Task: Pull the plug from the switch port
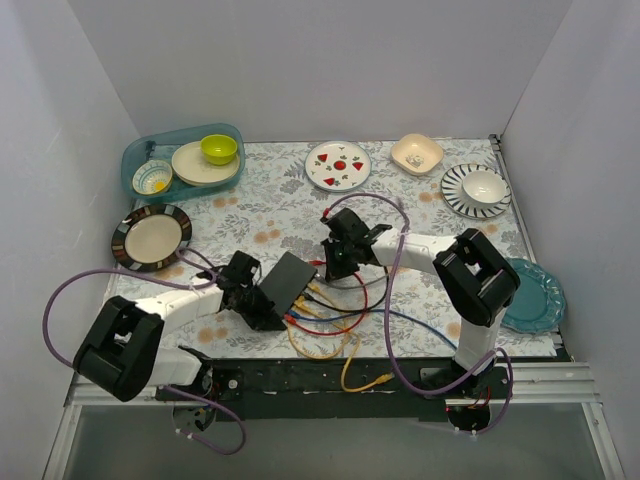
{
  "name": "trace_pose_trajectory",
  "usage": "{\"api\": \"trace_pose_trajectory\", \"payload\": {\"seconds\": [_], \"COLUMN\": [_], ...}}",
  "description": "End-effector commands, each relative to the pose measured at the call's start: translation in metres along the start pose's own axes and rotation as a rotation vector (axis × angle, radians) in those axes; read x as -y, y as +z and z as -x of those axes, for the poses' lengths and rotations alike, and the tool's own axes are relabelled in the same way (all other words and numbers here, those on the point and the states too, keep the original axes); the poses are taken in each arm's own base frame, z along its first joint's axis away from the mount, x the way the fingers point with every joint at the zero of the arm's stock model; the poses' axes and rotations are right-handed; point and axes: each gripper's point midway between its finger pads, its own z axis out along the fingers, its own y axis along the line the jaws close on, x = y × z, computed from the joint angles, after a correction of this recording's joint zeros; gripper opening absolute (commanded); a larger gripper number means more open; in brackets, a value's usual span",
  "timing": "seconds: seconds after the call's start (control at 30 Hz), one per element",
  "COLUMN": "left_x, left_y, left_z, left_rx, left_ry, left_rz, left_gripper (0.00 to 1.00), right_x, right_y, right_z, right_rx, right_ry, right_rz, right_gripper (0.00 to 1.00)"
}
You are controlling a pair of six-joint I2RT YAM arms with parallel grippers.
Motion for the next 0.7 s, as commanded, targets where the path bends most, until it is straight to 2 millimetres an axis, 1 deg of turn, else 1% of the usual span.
{"api": "trace_pose_trajectory", "payload": {"seconds": [0.0,0.07,0.1,0.2,0.23,0.27,0.33,0.37,0.4,0.43,0.5,0.53,0.57,0.6,0.63,0.67], "left_x": [-0.024,-0.018,-0.012,-0.003,0.004,0.007,0.016,0.020,0.022,0.031,0.038,0.044,0.054,0.060,0.063,0.076], "left_y": [-0.006,-0.009,-0.009,-0.010,-0.010,-0.011,-0.011,-0.012,-0.013,-0.014,-0.016,-0.019,-0.022,-0.026,-0.027,-0.033], "left_z": [0.072,0.082,0.090,0.102,0.108,0.112,0.122,0.127,0.133,0.140,0.150,0.155,0.164,0.171,0.176,0.184], "left_rx": [0.237,0.246,0.249,0.262,0.270,0.276,0.285,0.290,0.294,0.300,0.311,0.319,0.331,0.345,0.350,0.367], "left_ry": [-0.044,-0.027,-0.032,-0.026,-0.023,-0.020,-0.020,-0.016,-0.019,-0.019,-0.015,-0.014,-0.011,-0.008,-0.006,0.002], "left_rz": [0.130,0.135,0.139,0.138,0.130,0.130,0.128,0.124,0.125,0.118,0.111,0.105,0.095,0.086,0.085,0.066], "left_gripper": [0.03,0.03,0.04,0.04,0.04,0.05,0.05,0.05,0.06,0.06,0.06,0.06,0.06,0.07,0.07,0.08], "right_x": [-0.037,-0.048,-0.053,-0.062,-0.063,-0.064,-0.064,-0.063,-0.061,-0.062,-0.056,-0.053,-0.050,-0.045,-0.037,-0.034], "right_y": [-0.003,-0.001,-0.001,0.001,0.002,0.002,0.003,0.004,0.004,0.004,0.004,0.003,0.002,0.001,-0.001,-0.004], "right_z": [-0.034,-0.038,-0.035,-0.035,-0.035,-0.036,-0.031,-0.030,-0.027,-0.020,-0.013,-0.003,0.002,0.006,0.015,0.022], "right_rx": [-0.098,-0.113,-0.108,-0.113,-0.117,-0.121,-0.113,-0.117,-0.109,-0.097,-0.091,-0.075,-0.068,-0.064,-0.050,-0.039], "right_ry": [0.022,0.020,0.019,0.010,0.014,0.014,0.011,0.008,-0.001,-0.004,0.004,0.014,0.020,0.030,0.044,0.047], "right_rz": [0.109,0.132,0.141,0.149,0.149,0.151,0.144,0.132,0.121,0.116,0.095,0.092,0.088,0.074,0.063,0.060], "right_gripper": [0.01,0.01,0.01,0.01,0.01,0.01,0.01,0.01,0.01,0.01,0.01,0.01,0.01,0.01,0.01,0.01]}}
